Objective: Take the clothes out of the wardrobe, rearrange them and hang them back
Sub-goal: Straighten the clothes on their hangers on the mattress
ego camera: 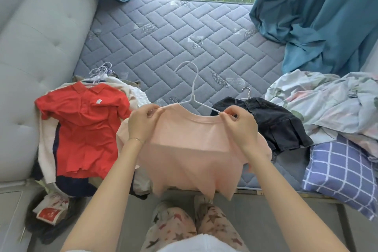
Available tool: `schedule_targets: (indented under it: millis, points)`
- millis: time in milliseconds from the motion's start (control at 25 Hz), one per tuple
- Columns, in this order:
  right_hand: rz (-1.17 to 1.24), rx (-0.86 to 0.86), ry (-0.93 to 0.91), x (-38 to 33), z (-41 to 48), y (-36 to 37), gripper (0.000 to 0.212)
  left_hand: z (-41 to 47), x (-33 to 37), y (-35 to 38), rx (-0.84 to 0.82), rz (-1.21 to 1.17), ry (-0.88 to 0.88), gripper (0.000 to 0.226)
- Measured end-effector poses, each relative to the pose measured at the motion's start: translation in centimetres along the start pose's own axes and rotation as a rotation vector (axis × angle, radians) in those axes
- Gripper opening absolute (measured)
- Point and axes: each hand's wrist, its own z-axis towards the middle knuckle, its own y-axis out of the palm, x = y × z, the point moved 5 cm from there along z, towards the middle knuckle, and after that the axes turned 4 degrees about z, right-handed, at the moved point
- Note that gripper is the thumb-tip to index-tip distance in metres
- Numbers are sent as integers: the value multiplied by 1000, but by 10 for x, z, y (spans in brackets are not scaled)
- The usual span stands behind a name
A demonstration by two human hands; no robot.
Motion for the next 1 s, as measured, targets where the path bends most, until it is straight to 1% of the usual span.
schedule_targets:
  millis: [120,240,400,560,680,800,920,1000]
  points:
    - [6,-19,21,17,53,33,17,54,-8,30,-15,21,26,13]
    - [-5,-33,62,46,108,78,16,113,-37,77,-69,30,-1,12]
    - [-52,-42,61,112,187,160,14,188,-106,163,-73,74,-30,11]
    - [-93,-60,30,187,249,251,12,242,-186,248,-58,138,-46,10]
    - [-115,-78,23,233,272,301,13,263,-230,293,-41,175,-29,10]
    - [-180,-98,6,260,282,331,18,275,-252,319,-56,170,7,15]
    - [-274,-126,-33,267,281,343,32,275,-251,327,-39,107,68,24]
    - [-292,-127,-85,255,274,341,42,270,-239,319,-18,146,154,32]
